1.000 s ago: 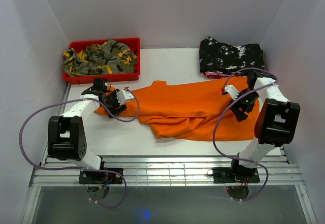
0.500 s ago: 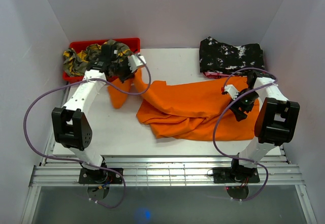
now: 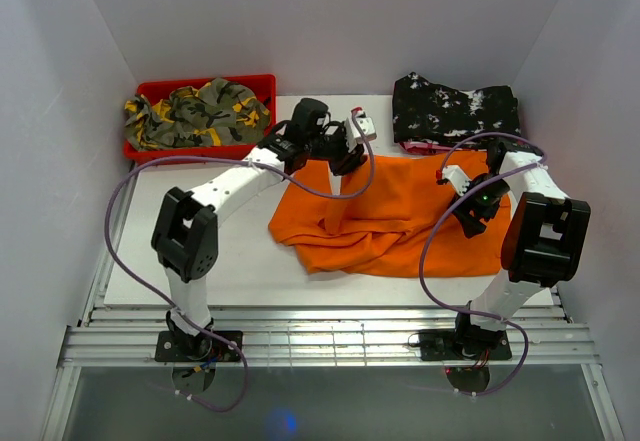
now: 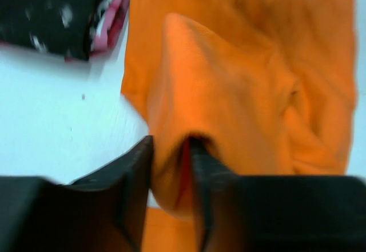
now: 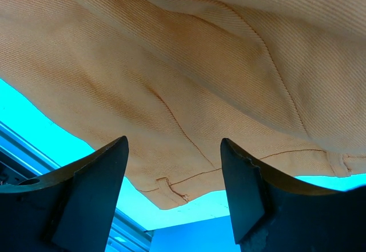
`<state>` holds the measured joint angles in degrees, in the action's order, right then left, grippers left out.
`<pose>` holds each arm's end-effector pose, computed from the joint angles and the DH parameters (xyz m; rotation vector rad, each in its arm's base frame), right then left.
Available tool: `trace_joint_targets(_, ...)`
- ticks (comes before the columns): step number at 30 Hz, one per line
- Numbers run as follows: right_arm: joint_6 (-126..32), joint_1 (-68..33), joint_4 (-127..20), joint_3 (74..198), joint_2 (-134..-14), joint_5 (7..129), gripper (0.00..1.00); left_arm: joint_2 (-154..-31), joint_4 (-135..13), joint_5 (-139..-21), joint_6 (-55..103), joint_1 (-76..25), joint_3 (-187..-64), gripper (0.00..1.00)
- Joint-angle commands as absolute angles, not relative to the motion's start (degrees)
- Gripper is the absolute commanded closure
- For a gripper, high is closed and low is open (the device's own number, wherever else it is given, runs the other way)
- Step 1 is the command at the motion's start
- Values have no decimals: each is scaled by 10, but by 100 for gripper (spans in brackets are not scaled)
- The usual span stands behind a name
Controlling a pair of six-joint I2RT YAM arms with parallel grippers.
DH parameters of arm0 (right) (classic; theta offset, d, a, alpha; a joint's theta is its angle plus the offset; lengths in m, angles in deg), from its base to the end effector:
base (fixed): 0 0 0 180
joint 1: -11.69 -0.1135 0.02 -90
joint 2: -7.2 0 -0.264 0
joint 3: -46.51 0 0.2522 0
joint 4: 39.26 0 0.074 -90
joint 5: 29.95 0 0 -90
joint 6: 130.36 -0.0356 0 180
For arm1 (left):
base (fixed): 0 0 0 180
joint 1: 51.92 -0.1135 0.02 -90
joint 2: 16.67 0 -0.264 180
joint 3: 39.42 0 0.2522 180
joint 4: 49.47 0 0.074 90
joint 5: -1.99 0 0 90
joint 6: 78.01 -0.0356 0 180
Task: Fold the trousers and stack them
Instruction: Flatten the trousers out
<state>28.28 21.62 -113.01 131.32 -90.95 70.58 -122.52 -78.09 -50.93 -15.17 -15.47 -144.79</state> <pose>0.3049 -0.0468 0.2078 -1.4677 2.5953 0.1647 0.3362 -0.2750 0.3155 1.3995 1.5029 -0.7694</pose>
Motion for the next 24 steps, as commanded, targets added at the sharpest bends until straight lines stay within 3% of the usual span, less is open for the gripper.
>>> trace_joint_targets(1,275,213,-1131,1315,-903,703,29,-1237,-768,-590,-88,-170,-1449,53)
trace_joint_targets(5,275,214,-1122,1293,-904,695,30,-1222,-785,-669,-64,-204,-1432,31)
trace_joint_targets(7,274,214,-1120,1287,-906,691,30,-1228,-816,-725,-60,-227,-1436,26)
trace_joint_targets(20,257,215,-1073,1247,-930,624,32,-1388,-879,-868,-63,-266,-1482,26)
trace_joint_targets(24,251,220,-1059,1234,-944,605,33,-1417,-897,-865,-66,-274,-1494,26)
